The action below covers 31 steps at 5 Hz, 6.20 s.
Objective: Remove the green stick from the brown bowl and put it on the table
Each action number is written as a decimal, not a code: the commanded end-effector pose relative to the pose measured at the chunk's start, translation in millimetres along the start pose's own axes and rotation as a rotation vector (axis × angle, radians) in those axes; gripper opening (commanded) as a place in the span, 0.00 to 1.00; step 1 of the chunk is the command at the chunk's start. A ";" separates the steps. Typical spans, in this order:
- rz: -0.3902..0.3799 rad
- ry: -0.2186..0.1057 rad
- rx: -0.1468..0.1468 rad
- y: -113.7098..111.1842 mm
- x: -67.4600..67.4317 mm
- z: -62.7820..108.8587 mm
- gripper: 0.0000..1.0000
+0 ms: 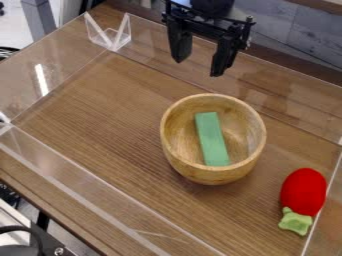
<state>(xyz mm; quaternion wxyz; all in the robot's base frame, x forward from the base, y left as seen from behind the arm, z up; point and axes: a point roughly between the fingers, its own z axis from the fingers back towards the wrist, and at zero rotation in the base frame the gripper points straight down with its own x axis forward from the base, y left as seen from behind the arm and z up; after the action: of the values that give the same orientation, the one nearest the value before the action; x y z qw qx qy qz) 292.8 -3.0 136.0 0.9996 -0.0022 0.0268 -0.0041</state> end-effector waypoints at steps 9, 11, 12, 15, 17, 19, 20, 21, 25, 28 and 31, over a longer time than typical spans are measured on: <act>0.369 0.045 -0.094 -13.5 -14.2 -68.2 1.00; 0.330 0.019 -0.106 -32.0 -1.6 -56.3 1.00; 0.419 0.007 -0.108 -29.9 -7.6 -59.0 1.00; 0.515 -0.029 -0.110 -23.0 -18.3 -74.1 1.00; 0.425 -0.046 -0.105 -17.7 -10.2 -76.9 0.00; 0.320 -0.053 -0.107 -22.6 1.5 -65.7 1.00; 0.282 -0.050 -0.107 -31.2 3.4 -63.3 1.00; 0.335 -0.045 -0.113 -26.6 1.7 -75.7 1.00; 0.308 -0.038 -0.123 -38.2 -1.7 -90.0 0.00; 0.409 -0.058 -0.140 -15.5 3.2 -88.3 0.00; 0.494 -0.091 -0.141 -39.6 2.7 -65.9 0.00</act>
<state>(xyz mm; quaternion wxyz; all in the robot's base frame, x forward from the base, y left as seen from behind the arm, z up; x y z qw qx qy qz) 281.9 -43.2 50.7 0.9688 -0.0559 0.0159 0.2410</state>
